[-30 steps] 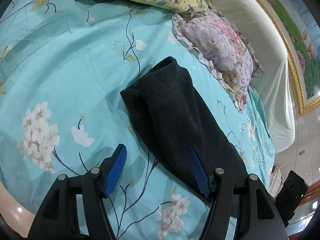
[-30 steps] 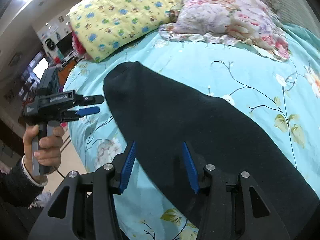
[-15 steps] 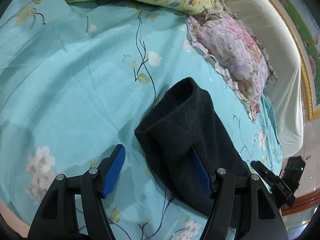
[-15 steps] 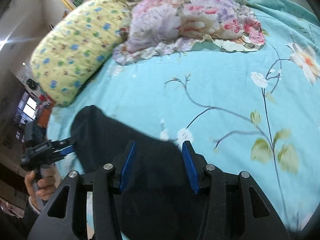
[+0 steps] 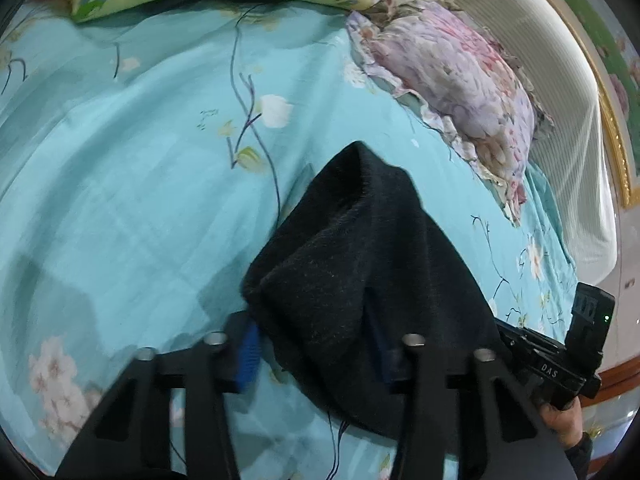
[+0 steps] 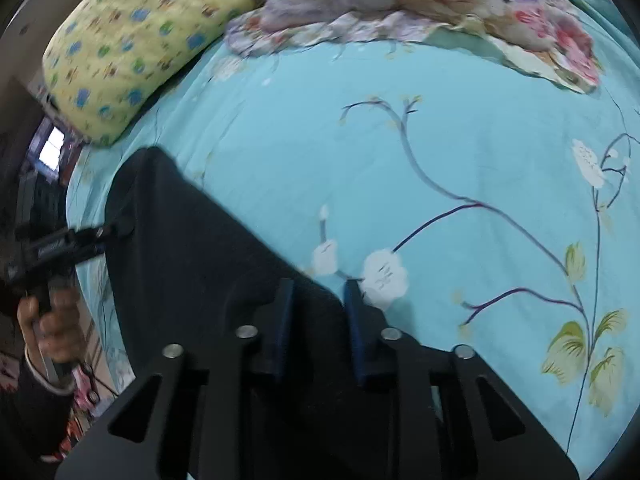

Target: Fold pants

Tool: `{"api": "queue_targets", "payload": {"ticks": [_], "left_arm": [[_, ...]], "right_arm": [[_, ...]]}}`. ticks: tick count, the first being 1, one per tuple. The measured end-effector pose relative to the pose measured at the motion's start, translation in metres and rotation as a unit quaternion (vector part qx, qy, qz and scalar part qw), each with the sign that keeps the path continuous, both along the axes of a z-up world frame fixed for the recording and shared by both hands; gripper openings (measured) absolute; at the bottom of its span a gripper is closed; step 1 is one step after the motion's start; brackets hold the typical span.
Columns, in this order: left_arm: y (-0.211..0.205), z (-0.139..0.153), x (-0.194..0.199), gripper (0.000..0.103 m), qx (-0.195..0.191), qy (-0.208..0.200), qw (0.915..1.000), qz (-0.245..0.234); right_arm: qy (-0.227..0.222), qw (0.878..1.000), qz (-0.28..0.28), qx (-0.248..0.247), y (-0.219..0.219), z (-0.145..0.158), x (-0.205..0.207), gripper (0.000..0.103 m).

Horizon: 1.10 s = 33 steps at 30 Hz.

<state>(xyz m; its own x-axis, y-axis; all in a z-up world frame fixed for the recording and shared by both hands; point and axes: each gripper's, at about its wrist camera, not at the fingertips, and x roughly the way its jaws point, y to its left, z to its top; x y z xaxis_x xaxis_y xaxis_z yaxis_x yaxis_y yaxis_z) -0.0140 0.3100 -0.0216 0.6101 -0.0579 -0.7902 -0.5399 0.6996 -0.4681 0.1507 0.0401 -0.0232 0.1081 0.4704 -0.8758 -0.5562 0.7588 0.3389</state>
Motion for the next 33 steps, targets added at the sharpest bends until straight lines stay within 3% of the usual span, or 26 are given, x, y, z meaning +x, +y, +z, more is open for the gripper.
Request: {"api": "queue_targets", "payload": {"ticks": [1, 2, 6, 9, 13, 18, 20, 22, 24, 28, 33], "left_arm": [[-0.001, 0.004, -0.001, 0.022, -0.002, -0.014, 0.9999, -0.006], [-0.003, 0.011, -0.005, 0.020, 0.002, -0.033, 0.9994, -0.009], [-0.013, 0.051, -0.028, 0.019, 0.037, -0.103, 0.9937, -0.025], [-0.015, 0.066, -0.037, 0.019, 0.061, -0.123, 0.9902, -0.026], [-0.006, 0.051, -0.032, 0.019, 0.076, -0.098, 0.9919, -0.027], [-0.001, 0.016, -0.025, 0.021, 0.087, -0.049, 0.9945, -0.032], [0.001, 0.013, -0.028, 0.033, 0.086, -0.037, 0.9953, -0.026], [0.005, 0.019, -0.036, 0.041, 0.090, -0.034, 0.9953, -0.011], [0.008, 0.027, -0.044, 0.045, 0.098, -0.041, 0.9943, 0.002], [0.003, 0.052, -0.053, 0.047, 0.115, -0.059, 0.9916, 0.005], [-0.029, 0.073, -0.041, 0.050, 0.136, -0.073, 0.9872, -0.038]], "right_arm": [[-0.005, 1.000, 0.003, -0.004, 0.002, 0.001, -0.003, 0.019], [-0.012, 1.000, 0.005, -0.006, 0.002, 0.004, -0.006, 0.015], [-0.073, 0.997, -0.011, -0.009, 0.001, 0.031, -0.011, 0.013], [-0.115, 0.993, -0.015, -0.015, 0.007, 0.049, -0.010, 0.012], [-0.134, 0.991, -0.001, -0.027, 0.022, 0.050, -0.008, 0.012], [-0.129, 0.990, 0.000, -0.065, 0.037, 0.023, -0.006, 0.012], [-0.119, 0.991, -0.011, -0.067, 0.035, 0.018, -0.004, 0.016], [-0.125, 0.989, -0.032, -0.065, 0.029, 0.022, -0.004, 0.027], [-0.135, 0.987, -0.056, -0.067, 0.016, 0.031, -0.007, 0.051], [-0.128, 0.986, -0.104, -0.007, -0.026, 0.053, -0.017, 0.053], [-0.131, 0.980, -0.148, 0.026, -0.067, 0.071, -0.047, 0.056]]}}
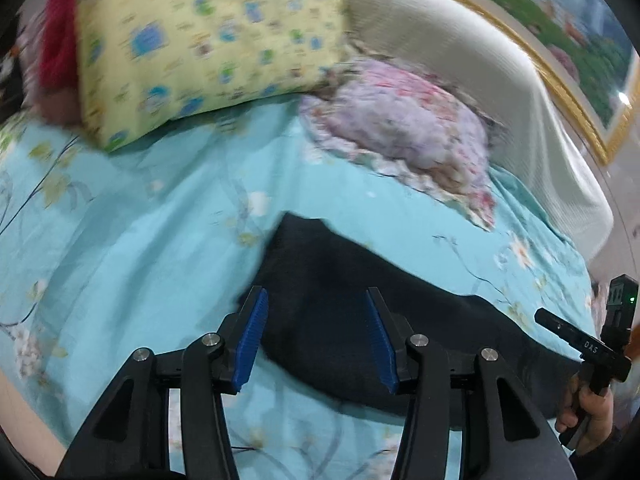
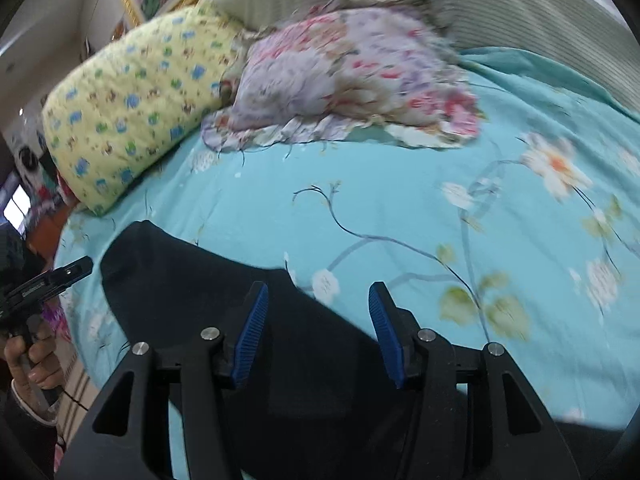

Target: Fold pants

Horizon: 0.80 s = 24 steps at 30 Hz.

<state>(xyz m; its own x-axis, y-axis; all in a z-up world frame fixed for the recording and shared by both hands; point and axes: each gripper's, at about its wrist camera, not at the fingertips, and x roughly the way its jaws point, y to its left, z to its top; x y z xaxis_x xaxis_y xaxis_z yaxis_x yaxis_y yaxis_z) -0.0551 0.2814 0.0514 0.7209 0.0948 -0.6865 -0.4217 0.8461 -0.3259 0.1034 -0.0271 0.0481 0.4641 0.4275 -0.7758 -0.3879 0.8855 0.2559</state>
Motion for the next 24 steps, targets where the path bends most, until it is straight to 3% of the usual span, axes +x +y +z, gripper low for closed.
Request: {"api": "queue_targets", "payload": {"ticks": [2, 9, 22, 24], "left_arm": [[-0.017, 0.003, 0.010, 0.055, 0.002, -0.001, 0.9997, -0.023], [-0.079, 0.000, 0.046, 0.057, -0.008, 0.008, 0.9949, -0.100], [-0.202, -0.002, 0.097, 0.063, -0.001, 0.022, 0.9696, -0.244], [-0.216, -0.001, 0.103, 0.064, -0.003, 0.024, 0.9646, -0.263]], "right_arm": [[0.001, 1.000, -0.013, 0.005, -0.014, 0.002, -0.012, 0.057], [0.007, 0.998, -0.059, 0.026, -0.061, 0.006, -0.058, 0.058], [0.017, 0.980, -0.192, 0.052, -0.161, 0.001, -0.142, 0.058], [0.017, 0.973, -0.223, 0.057, -0.179, 0.002, -0.156, 0.066]]}}
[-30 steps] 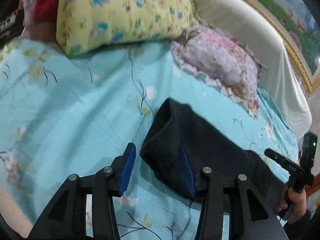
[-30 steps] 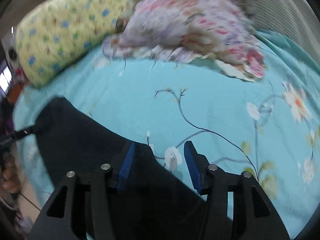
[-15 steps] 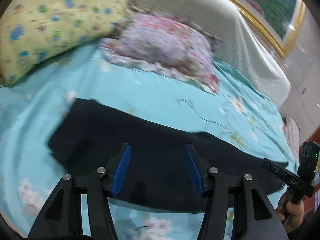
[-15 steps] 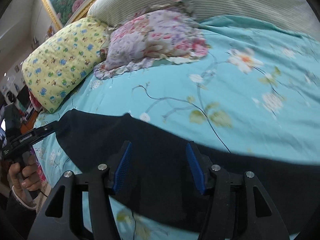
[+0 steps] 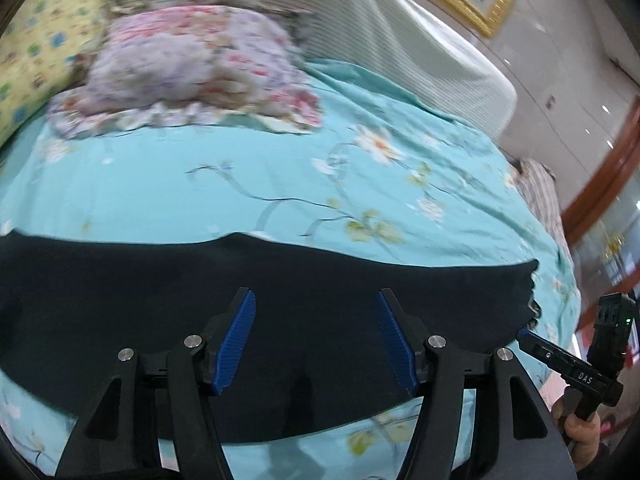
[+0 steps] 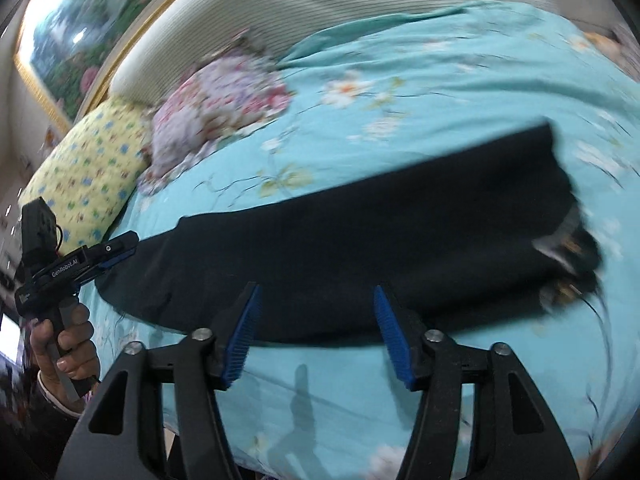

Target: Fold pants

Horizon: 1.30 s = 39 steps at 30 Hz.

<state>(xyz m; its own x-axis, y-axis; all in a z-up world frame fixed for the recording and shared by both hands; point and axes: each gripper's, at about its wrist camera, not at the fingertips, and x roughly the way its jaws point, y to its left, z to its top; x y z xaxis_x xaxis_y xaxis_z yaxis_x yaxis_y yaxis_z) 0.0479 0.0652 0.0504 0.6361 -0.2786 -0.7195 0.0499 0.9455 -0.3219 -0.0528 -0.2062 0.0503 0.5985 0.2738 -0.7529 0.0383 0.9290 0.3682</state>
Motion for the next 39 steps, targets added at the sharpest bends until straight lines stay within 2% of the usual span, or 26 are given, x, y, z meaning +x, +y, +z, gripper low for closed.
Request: {"api": "queue_targets", "payload": {"ticks": [4, 9, 19, 22, 24, 25, 27, 29, 31, 33, 39], "left_arm": [[-0.022, 0.003, 0.009, 0.065, 0.000, 0.000, 0.9995, -0.030], [-0.056, 0.010, 0.024, 0.068, 0.011, -0.003, 0.9974, -0.071], [-0.110, 0.010, 0.052, 0.070, 0.041, 0.006, 0.9899, -0.136], [-0.129, 0.006, 0.062, 0.070, 0.045, 0.019, 0.9848, -0.166], [-0.143, 0.004, 0.068, 0.070, 0.053, 0.026, 0.9801, -0.189], [-0.153, 0.003, 0.072, 0.070, 0.060, 0.028, 0.9769, -0.203], [-0.167, 0.000, 0.077, 0.070, 0.066, 0.032, 0.9720, -0.223], [-0.185, -0.004, 0.085, 0.070, 0.071, 0.039, 0.9655, -0.247], [-0.199, -0.007, 0.092, 0.070, 0.071, 0.040, 0.9601, -0.268], [-0.219, -0.011, 0.100, 0.070, 0.070, 0.046, 0.9501, -0.300], [-0.285, -0.021, 0.119, 0.070, 0.080, 0.066, 0.9108, -0.400]], "right_arm": [[0.000, 0.998, -0.058, 0.019, -0.033, -0.001, -0.021, 0.069], [0.016, 0.988, -0.140, 0.060, -0.073, -0.012, -0.038, 0.070], [0.013, 0.970, -0.207, 0.127, -0.098, -0.028, -0.023, 0.071], [0.011, 0.965, -0.224, 0.133, -0.101, -0.032, -0.013, 0.071], [0.004, 0.963, -0.234, 0.133, -0.104, -0.032, -0.010, 0.068], [0.001, 0.963, -0.236, 0.129, -0.105, -0.032, -0.009, 0.063], [0.004, 0.963, -0.241, 0.117, -0.110, -0.035, -0.006, 0.023], [0.004, 0.961, -0.241, 0.133, -0.119, -0.041, -0.009, 0.015], [-0.004, 0.962, -0.228, 0.148, -0.125, -0.044, -0.013, 0.013], [-0.011, 0.963, -0.219, 0.159, -0.131, -0.045, -0.020, 0.012], [-0.030, 0.961, -0.205, 0.185, -0.138, -0.049, -0.031, 0.012]]}}
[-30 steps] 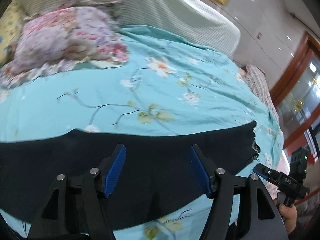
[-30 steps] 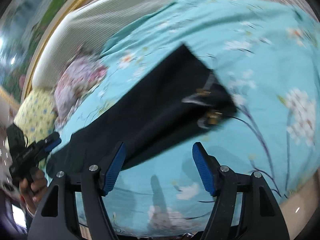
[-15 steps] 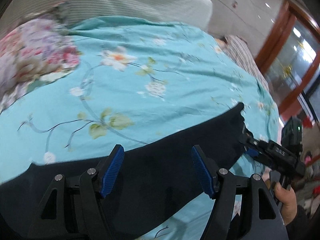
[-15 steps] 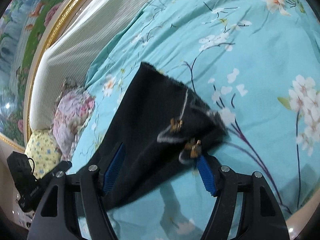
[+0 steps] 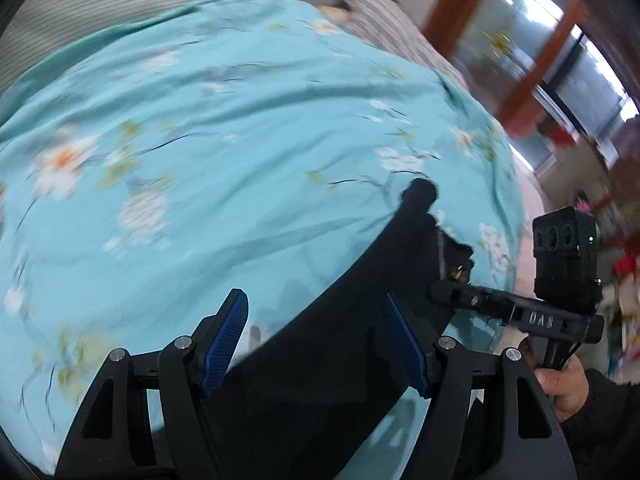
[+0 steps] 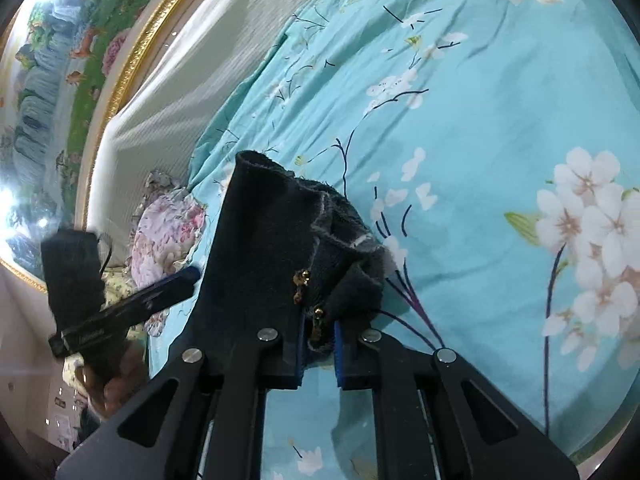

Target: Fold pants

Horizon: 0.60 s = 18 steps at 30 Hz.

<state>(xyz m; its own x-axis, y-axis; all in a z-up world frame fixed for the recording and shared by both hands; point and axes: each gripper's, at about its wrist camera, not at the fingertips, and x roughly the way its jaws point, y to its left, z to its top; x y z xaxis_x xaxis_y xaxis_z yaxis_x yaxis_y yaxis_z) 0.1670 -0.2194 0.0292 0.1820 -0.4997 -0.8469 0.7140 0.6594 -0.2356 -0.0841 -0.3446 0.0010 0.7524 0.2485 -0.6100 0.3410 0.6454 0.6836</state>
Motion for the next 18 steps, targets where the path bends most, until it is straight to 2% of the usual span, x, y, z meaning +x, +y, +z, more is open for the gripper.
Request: {"api": "queue_targets", "payload": {"ticks": [6, 10, 12, 13, 15, 16, 18], "left_arm": [[-0.047, -0.015, 0.015, 0.067, 0.019, 0.034, 0.9968, -0.070], [-0.069, -0.035, 0.029, 0.054, 0.018, 0.094, 0.9895, -0.108], [-0.076, -0.041, 0.031, 0.053, 0.019, 0.102, 0.9877, -0.117], [-0.078, -0.042, 0.031, 0.049, 0.016, 0.101, 0.9871, -0.123], [-0.082, -0.042, 0.032, 0.036, 0.004, 0.108, 0.9855, -0.131], [-0.082, -0.042, 0.032, 0.022, -0.007, 0.118, 0.9841, -0.133], [-0.080, -0.038, 0.028, 0.019, -0.014, 0.110, 0.9852, -0.131]], "right_arm": [[-0.021, 1.000, 0.019, 0.002, -0.002, 0.000, -0.003, 0.012], [-0.031, 0.999, 0.030, 0.002, -0.004, -0.001, -0.006, 0.012], [-0.033, 0.999, 0.034, -0.003, -0.003, 0.000, -0.007, 0.012], [-0.033, 0.999, 0.034, -0.003, -0.003, 0.000, -0.007, 0.012], [-0.034, 0.999, 0.036, -0.006, -0.003, 0.001, -0.007, 0.012], [-0.034, 0.999, 0.038, -0.009, -0.003, 0.001, -0.007, 0.012], [-0.032, 0.998, 0.042, -0.017, -0.001, 0.003, -0.007, 0.012]]}}
